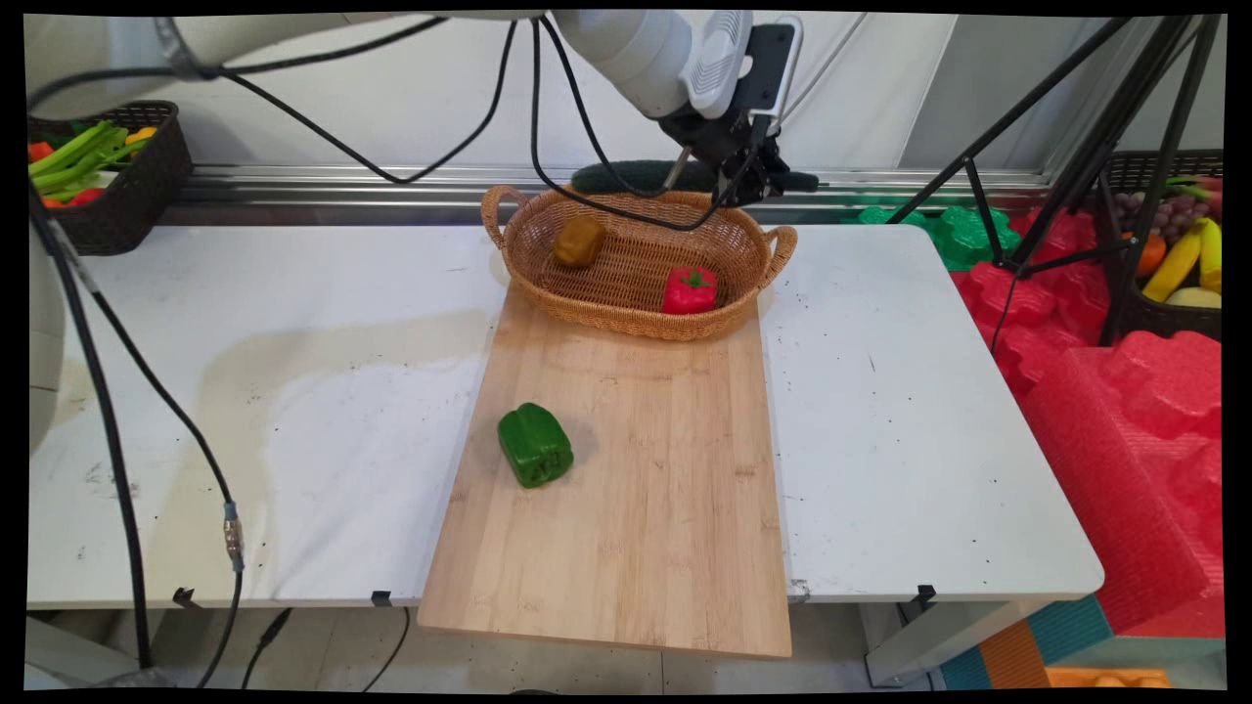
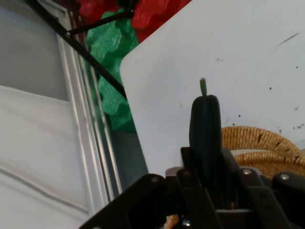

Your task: Place the picked object in the vegetable basket

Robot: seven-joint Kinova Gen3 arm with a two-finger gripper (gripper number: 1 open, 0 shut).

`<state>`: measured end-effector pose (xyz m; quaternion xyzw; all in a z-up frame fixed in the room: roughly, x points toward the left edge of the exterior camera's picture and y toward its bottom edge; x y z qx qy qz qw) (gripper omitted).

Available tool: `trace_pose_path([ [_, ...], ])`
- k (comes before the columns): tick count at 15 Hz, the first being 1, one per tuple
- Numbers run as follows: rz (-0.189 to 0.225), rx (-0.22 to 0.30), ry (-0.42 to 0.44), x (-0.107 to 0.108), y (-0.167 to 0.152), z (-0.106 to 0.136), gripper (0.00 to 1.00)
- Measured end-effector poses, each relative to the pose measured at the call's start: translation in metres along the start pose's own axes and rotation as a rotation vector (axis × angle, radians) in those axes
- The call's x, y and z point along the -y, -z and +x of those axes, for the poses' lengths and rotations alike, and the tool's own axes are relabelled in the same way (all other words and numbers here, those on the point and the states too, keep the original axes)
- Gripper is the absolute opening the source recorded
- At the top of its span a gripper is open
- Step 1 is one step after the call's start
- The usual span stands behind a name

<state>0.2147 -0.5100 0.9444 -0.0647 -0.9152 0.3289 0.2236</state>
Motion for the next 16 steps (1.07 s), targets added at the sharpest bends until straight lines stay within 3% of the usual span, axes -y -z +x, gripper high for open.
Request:
trace_pose_path([
  [6, -0.032, -0.047, -0.001, 0.005, -0.037, -0.025, 0.0],
  [13, -0.046, -0.073, 0.038, 0.003, -0.051, -0.04, 0.0],
  [14, -0.045, -0.076, 0.045, 0.003, -0.051, -0.042, 1.0],
  [16, -0.037, -0.08, 0.061, 0.001, -0.049, -0.044, 1.0],
])
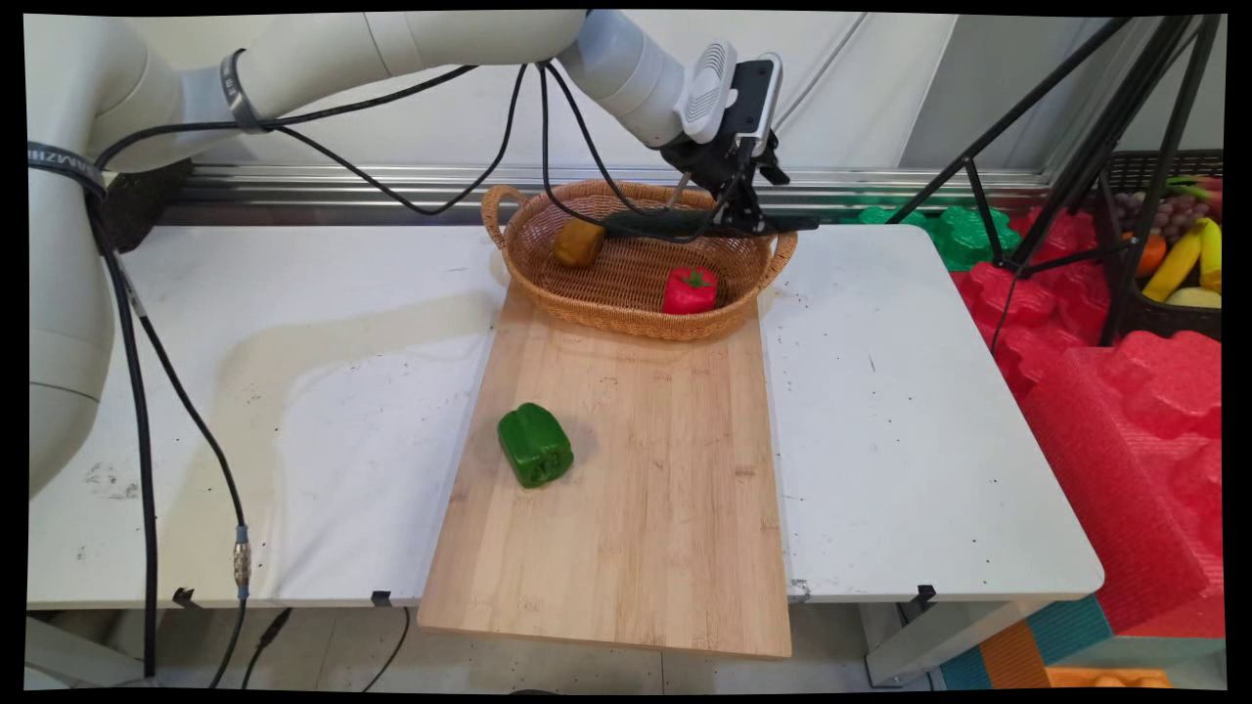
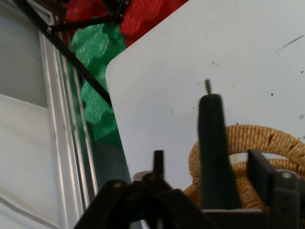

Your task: Place the picked object in the vegetable basket

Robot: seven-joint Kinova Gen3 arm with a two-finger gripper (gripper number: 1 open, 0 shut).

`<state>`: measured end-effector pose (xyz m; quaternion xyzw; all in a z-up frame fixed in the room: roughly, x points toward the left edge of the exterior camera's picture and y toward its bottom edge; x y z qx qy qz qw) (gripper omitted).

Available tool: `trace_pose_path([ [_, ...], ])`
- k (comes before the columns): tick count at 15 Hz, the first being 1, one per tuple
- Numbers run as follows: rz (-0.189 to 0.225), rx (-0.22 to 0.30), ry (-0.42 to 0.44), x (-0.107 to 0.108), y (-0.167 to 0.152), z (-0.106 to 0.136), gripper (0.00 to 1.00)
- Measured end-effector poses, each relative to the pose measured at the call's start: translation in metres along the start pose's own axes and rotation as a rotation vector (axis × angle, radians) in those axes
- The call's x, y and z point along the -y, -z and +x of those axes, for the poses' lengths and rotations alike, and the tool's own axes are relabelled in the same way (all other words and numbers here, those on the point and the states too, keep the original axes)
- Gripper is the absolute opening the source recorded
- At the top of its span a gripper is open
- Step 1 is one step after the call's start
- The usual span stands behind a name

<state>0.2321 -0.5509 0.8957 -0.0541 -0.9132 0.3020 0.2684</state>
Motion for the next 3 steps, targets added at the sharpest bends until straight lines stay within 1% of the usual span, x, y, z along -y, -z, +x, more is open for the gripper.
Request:
trace_pose_path([
  [3, 0.026, -0.007, 0.029, -0.0013, 0.0098, -0.0007, 1.0],
])
